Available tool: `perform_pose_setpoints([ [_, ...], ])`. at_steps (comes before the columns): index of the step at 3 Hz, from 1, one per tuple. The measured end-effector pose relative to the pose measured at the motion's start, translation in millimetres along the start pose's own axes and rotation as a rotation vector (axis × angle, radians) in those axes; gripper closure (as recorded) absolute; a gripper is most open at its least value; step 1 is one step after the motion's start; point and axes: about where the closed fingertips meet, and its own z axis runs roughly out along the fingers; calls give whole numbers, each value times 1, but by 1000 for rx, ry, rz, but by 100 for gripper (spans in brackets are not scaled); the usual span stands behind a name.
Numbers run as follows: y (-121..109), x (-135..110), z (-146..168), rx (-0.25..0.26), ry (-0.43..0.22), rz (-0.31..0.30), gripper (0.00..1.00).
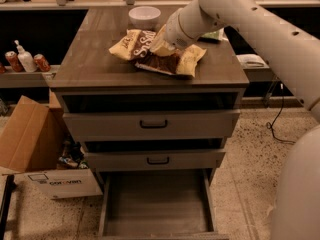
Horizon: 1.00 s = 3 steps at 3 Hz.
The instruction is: Place brown chip bag into bottom drawer
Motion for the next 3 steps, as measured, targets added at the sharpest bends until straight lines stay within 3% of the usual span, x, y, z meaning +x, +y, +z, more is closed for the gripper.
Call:
perform_pose_setpoints([
  [1, 0, -1, -3, 0, -23, -10, 100],
  [3, 3, -5, -4, -29, -36, -9, 58],
])
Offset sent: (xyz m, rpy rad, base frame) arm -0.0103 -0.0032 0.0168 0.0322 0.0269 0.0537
